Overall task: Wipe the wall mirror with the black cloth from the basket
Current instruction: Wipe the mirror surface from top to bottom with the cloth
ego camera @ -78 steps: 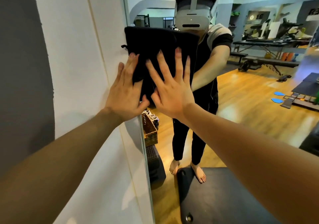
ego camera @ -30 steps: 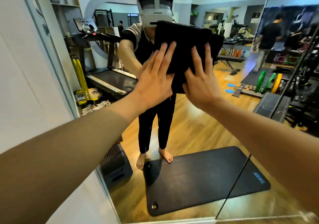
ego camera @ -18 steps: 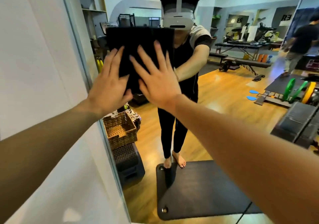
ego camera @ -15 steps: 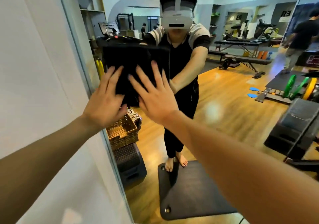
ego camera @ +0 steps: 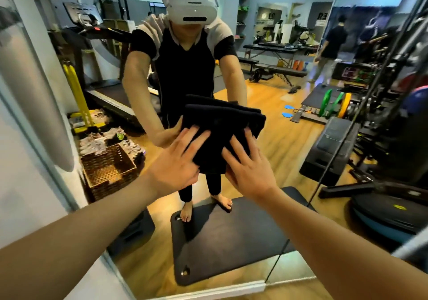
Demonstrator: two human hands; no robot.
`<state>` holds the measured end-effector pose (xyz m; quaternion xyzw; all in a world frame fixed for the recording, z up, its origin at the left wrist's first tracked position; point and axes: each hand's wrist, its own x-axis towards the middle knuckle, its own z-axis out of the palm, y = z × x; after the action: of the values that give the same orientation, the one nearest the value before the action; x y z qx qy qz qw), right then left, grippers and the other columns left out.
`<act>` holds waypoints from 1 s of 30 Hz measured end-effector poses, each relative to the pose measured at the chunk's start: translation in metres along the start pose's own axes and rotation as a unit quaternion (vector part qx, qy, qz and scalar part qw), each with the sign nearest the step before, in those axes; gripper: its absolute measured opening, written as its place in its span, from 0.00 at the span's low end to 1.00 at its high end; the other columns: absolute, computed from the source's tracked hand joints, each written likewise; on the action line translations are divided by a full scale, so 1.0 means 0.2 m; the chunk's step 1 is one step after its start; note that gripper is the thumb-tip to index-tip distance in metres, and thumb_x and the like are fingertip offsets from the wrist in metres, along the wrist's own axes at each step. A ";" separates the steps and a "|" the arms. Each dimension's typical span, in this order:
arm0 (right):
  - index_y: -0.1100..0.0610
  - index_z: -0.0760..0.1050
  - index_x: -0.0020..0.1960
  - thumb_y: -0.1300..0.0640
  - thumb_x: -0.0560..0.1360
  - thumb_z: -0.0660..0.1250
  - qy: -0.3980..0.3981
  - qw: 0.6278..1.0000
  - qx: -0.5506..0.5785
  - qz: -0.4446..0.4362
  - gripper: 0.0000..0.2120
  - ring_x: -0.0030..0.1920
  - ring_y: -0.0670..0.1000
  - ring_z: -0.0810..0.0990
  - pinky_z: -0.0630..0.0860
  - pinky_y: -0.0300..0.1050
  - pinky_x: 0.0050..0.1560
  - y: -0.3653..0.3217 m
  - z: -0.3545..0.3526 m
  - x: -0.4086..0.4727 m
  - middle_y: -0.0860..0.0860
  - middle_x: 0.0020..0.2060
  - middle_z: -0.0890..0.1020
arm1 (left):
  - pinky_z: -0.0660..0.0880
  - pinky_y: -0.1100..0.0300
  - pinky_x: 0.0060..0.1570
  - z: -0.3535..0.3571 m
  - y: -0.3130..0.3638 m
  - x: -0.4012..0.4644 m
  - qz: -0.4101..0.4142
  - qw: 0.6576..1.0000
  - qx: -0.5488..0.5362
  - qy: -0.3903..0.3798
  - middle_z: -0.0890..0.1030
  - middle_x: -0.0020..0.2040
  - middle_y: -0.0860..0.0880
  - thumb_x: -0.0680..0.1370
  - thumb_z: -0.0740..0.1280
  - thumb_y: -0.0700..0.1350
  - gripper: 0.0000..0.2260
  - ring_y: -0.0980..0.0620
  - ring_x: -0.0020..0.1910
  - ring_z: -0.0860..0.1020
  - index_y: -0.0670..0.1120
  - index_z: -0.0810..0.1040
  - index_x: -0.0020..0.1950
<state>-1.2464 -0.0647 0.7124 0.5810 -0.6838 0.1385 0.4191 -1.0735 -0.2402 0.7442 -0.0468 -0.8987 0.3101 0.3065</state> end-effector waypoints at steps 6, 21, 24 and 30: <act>0.58 0.65 0.79 0.47 0.82 0.64 -0.024 0.998 -0.038 0.035 0.29 0.79 0.73 0.50 0.58 0.69 0.77 0.47 -0.19 -0.05 0.62 0.79 0.61 | 0.58 0.37 0.77 -0.06 0.19 0.53 -0.021 0.997 0.009 0.075 0.59 0.79 0.34 0.77 0.66 0.51 0.22 0.32 0.78 0.56 0.39 0.79 0.67; 0.54 0.67 0.79 0.45 0.74 0.62 0.164 0.982 0.088 0.031 0.34 0.80 0.70 0.53 0.49 0.67 0.79 0.20 -0.40 0.70 0.56 0.79 0.65 | 0.67 0.44 0.74 -0.44 -0.27 0.50 -0.194 0.975 -0.008 0.103 0.58 0.77 0.37 0.74 0.66 0.47 0.24 0.33 0.79 0.55 0.32 0.77 0.63; 0.53 0.69 0.78 0.45 0.75 0.64 0.167 0.982 0.084 0.011 0.32 0.80 0.67 0.55 0.52 0.67 0.78 0.13 -0.27 0.62 0.54 0.78 0.67 | 0.55 0.44 0.80 -0.30 -0.18 0.40 -0.189 0.972 -0.005 0.140 0.58 0.75 0.34 0.76 0.64 0.43 0.27 0.31 0.79 0.53 0.31 0.69 0.71; 0.51 0.71 0.77 0.46 0.78 0.60 0.120 0.987 0.060 -0.084 0.27 0.81 0.63 0.51 0.50 0.61 0.80 0.27 -0.11 0.28 0.52 0.78 0.68 | 0.56 0.34 0.77 0.03 0.19 0.27 -0.204 0.969 -0.054 0.129 0.60 0.72 0.31 0.76 0.62 0.45 0.28 0.25 0.75 0.55 0.34 0.64 0.74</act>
<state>-1.2843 -0.0732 0.7834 0.6398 -0.5677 0.2122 0.4726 -1.1245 -0.1986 0.7467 0.0819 -0.8576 0.1838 0.4734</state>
